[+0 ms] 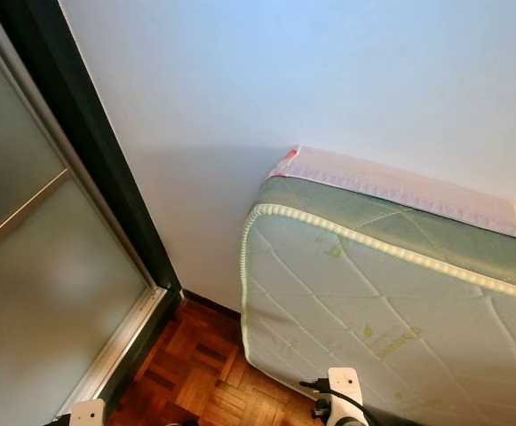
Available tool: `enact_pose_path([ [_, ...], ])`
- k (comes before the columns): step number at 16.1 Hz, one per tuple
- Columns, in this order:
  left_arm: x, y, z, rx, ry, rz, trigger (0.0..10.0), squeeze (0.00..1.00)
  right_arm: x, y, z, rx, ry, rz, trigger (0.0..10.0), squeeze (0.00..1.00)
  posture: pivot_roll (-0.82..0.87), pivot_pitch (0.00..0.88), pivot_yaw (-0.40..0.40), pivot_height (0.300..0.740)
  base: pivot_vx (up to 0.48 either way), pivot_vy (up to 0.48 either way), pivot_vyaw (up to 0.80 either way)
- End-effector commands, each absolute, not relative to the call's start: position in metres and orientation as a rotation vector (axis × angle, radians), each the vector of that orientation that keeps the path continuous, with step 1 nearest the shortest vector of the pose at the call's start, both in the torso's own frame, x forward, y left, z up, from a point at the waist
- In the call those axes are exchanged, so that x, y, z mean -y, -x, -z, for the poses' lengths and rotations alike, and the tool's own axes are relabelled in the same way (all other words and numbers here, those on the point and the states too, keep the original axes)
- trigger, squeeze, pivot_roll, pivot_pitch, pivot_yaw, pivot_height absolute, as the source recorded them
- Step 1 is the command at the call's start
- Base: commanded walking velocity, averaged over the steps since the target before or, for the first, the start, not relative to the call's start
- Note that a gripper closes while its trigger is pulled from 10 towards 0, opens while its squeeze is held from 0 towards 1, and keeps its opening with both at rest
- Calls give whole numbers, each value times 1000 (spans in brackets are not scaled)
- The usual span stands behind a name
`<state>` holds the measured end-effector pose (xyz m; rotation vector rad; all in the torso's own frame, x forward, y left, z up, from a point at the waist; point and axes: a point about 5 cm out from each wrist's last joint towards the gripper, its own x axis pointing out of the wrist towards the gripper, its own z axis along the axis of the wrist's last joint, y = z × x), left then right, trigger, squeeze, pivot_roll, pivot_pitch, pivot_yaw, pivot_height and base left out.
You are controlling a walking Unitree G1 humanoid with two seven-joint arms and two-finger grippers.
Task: Clean up the room
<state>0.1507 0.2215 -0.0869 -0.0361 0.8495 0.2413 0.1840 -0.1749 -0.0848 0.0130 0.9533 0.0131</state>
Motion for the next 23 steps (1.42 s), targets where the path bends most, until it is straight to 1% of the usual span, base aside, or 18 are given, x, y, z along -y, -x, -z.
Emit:
enact_pose_path([
  [1,-211,-183,80,-928,79,-127,10000,0,179,-217,66,-865,-105,-11,10000,0,-9,0,-1,740,0,0,0],
  [6,-211,-183,80,-928,79,-127,10000,0,179,-217,66,-865,-105,-11,10000,0,-9,0,-1,740,0,0,0],
  [8,-216,-187,77,-912,46,-146,10000,0,180,-229,59,-845,-124,-11,10000,0,3,5,2,740,0,0,0],
  [20,-216,-188,77,-918,52,-137,10000,0,182,-229,59,-855,-132,-11,10000,0,3,10,-1,740,0,0,0],
  [23,-216,-187,77,-920,52,-136,10000,0,181,-226,62,-875,-126,-15,10000,0,0,14,-1,740,0,0,-698],
])
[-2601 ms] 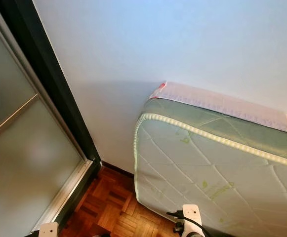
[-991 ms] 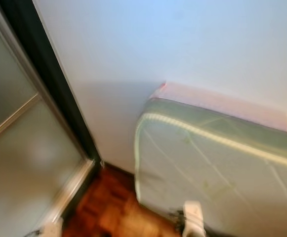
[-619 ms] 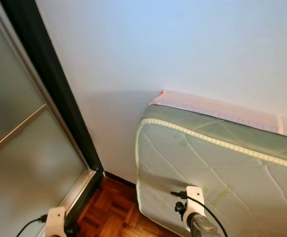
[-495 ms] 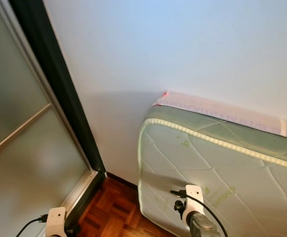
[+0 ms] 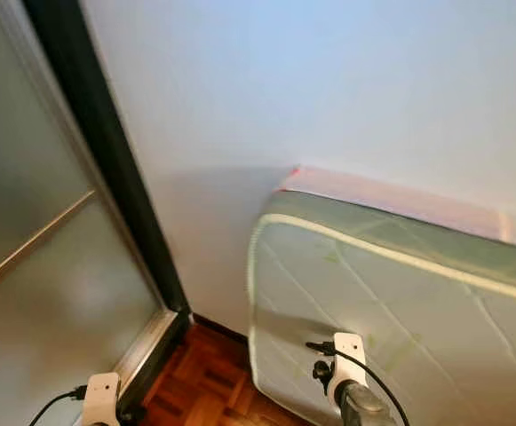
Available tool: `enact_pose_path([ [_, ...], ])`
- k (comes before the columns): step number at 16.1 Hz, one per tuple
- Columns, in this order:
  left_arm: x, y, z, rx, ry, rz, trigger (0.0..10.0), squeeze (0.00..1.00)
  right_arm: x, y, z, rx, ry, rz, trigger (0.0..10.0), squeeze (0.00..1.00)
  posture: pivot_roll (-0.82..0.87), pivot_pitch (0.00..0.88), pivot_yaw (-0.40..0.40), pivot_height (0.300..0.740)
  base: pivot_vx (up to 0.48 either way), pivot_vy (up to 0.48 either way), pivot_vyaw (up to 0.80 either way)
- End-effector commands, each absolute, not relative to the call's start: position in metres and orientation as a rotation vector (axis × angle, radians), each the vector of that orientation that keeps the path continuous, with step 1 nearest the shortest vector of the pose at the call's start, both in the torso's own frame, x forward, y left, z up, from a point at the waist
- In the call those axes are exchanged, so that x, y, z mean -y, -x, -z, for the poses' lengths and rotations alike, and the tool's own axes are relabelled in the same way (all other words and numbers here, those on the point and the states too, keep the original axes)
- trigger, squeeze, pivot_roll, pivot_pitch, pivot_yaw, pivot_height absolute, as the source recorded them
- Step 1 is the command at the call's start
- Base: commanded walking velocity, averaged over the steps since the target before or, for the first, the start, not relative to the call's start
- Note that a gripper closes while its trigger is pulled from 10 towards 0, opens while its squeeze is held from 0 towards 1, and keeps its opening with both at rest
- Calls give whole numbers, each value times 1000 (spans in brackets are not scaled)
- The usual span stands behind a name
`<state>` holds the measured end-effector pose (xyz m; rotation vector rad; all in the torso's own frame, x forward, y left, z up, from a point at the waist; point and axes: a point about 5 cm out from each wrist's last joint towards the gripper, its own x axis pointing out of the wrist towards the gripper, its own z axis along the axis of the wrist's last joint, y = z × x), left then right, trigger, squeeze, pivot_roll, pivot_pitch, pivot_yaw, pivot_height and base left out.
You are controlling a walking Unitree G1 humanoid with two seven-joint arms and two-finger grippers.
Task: Clean up the room
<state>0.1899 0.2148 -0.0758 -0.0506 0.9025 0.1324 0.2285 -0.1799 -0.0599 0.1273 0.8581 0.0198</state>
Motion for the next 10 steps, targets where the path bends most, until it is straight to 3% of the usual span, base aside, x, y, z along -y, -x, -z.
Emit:
enact_pose_path([
  [1,-216,-187,77,-920,53,-136,10000,0,181,-224,63,-880,-118,-19,10000,0,-1,13,-2,740,0,0,-781],
  [10,-216,-186,78,-924,50,-133,10000,0,180,-222,64,-905,-101,-45,10000,0,0,11,-3,740,0,0,-780],
])
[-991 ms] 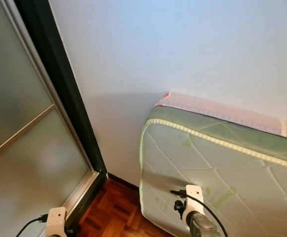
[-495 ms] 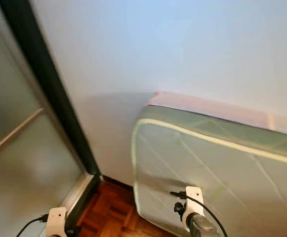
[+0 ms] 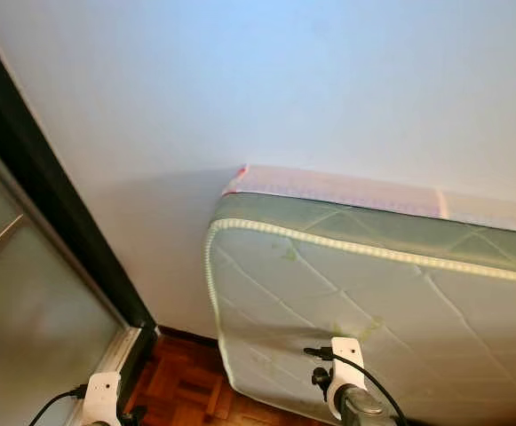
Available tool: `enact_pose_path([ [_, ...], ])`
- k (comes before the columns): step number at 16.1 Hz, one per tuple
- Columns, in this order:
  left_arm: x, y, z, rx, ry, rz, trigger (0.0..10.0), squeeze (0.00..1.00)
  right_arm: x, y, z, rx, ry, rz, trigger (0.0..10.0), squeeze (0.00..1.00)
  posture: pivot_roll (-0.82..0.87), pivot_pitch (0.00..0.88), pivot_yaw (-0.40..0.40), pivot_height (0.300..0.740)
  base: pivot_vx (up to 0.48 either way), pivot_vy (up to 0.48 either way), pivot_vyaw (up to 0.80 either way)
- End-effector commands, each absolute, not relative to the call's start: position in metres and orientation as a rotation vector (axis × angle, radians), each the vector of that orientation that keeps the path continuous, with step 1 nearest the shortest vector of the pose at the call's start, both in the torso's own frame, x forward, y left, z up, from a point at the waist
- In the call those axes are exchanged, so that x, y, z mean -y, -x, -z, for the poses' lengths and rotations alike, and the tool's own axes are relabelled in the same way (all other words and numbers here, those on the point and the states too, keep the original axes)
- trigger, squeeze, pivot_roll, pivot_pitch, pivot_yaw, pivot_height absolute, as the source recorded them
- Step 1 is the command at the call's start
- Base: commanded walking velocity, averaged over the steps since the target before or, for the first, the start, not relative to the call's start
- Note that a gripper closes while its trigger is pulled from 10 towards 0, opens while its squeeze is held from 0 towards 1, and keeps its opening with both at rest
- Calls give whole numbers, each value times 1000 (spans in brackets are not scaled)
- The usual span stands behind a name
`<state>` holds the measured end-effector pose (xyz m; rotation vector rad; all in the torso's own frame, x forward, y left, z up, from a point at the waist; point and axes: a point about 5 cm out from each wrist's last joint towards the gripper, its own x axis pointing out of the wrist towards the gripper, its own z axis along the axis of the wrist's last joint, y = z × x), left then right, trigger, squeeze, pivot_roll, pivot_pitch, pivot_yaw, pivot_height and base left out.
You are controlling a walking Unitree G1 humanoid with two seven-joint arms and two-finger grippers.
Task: Clean up the room
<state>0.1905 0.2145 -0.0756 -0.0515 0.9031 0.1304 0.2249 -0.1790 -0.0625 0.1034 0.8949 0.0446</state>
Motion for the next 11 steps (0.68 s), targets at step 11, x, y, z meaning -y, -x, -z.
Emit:
enact_pose_path([
  [11,-215,-185,78,-928,62,-134,10000,0,181,-222,64,-911,-103,-60,10000,0,5,17,-4,740,0,0,-775],
])
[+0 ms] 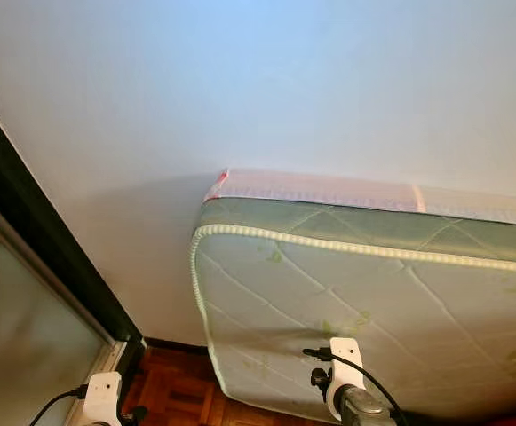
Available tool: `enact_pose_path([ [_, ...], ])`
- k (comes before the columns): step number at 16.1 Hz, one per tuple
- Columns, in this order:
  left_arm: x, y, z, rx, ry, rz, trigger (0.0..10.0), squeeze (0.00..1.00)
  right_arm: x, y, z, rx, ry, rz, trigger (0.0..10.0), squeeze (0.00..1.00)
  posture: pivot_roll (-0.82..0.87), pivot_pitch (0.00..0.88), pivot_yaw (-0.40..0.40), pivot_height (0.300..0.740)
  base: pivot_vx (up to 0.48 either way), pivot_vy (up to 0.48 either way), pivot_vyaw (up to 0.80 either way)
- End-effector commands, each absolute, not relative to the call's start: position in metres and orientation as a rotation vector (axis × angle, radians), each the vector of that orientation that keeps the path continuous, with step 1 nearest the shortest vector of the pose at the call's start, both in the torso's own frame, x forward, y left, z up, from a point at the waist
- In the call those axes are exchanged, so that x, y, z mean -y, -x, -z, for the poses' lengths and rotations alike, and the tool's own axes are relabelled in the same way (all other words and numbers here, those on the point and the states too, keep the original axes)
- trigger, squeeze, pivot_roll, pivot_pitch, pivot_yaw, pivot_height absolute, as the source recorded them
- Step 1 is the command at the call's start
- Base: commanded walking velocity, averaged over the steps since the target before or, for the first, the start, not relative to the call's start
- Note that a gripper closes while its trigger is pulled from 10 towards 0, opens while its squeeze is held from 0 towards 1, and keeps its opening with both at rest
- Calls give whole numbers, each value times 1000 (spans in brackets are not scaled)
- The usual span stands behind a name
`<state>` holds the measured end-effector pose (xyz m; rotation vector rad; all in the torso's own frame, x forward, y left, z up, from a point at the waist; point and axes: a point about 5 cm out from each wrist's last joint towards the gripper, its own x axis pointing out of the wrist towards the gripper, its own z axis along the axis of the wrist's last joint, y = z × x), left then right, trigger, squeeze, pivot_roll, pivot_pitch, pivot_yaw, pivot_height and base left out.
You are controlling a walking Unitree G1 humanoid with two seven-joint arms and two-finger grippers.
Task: Clean up the room
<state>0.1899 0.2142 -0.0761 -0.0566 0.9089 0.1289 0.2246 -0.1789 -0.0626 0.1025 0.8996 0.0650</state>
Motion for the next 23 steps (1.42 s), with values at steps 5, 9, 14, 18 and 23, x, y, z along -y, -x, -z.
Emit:
enact_pose_path([
  [5,-218,-185,78,-921,51,-138,10000,0,180,-222,64,-914,-106,-58,10000,0,9,22,-2,740,0,192,-775],
  [9,-218,-185,78,-919,45,-132,10000,0,180,-223,64,-910,-103,-57,10000,0,8,22,-1,740,0,0,-775],
  [14,-218,-185,78,-923,38,-133,10000,0,180,-223,63,-890,-122,-32,10000,0,6,24,3,740,0,0,0],
  [18,-219,-185,78,-925,34,-135,10000,0,180,-223,63,-886,-126,-29,10000,0,8,26,4,740,0,0,0],
  [23,-219,-185,78,-926,33,-133,10000,0,179,-223,63,-885,-129,-26,10000,0,7,25,6,740,0,0,0],
])
